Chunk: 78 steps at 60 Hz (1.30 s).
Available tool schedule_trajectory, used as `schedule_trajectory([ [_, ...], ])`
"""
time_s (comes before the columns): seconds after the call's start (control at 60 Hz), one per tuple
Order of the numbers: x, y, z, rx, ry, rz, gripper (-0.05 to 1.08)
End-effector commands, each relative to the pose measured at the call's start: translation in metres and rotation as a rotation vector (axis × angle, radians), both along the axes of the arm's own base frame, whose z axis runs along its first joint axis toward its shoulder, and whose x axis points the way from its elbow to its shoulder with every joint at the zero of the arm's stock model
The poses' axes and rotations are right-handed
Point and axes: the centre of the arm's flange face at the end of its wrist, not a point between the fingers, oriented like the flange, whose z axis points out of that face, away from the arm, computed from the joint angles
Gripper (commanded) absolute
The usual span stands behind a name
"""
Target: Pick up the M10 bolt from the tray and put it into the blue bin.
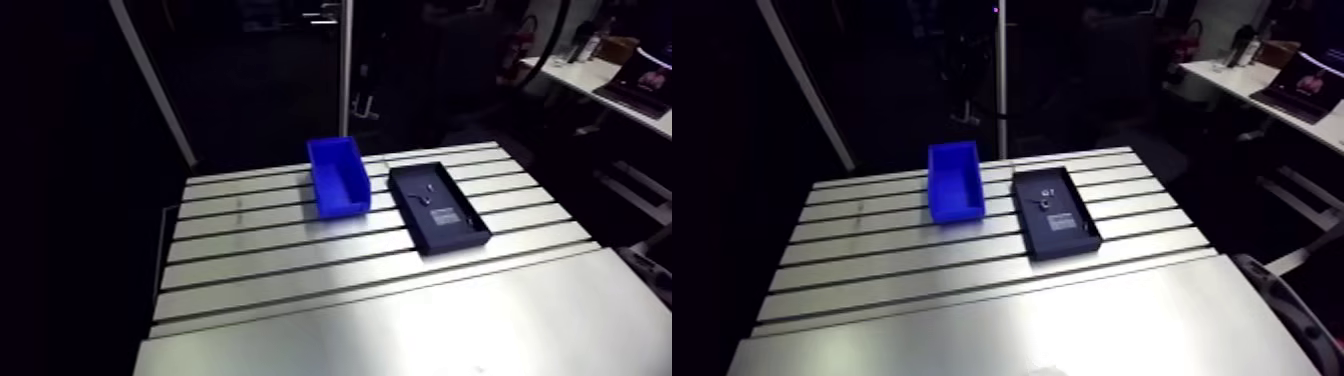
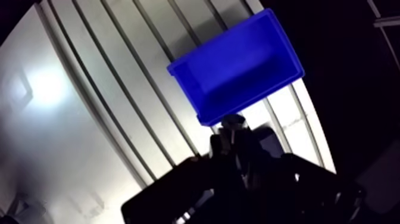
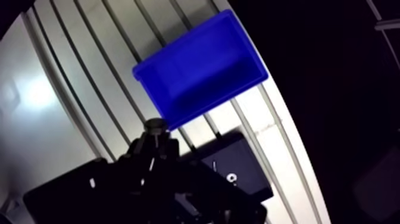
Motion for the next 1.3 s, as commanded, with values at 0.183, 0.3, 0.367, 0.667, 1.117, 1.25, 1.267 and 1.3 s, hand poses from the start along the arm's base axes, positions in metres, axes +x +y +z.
schedule_trajectory([
  [0.183, -0.014, -0.032, -0.042, 0.121, -0.057, 0.178, 1.07],
  [0.3, -0.018, -0.042, -0.050, 0.134, -0.028, 0.196, 1.07],
  [0.367, -0.022, -0.041, -0.057, 0.148, -0.022, 0.200, 1.07],
  [0.667, -0.030, -0.043, -0.075, 0.166, -0.010, 0.212, 1.07],
  [1.117, -0.028, -0.048, -0.093, 0.161, -0.022, 0.219, 1.07],
  [1.25, -0.029, -0.050, -0.099, 0.165, 0.007, 0.220, 1.07],
  [1.267, -0.029, -0.050, -0.099, 0.165, 0.007, 0.220, 1.07],
  [1.3, -0.029, -0.049, -0.098, 0.166, 0.013, 0.219, 1.07],
])
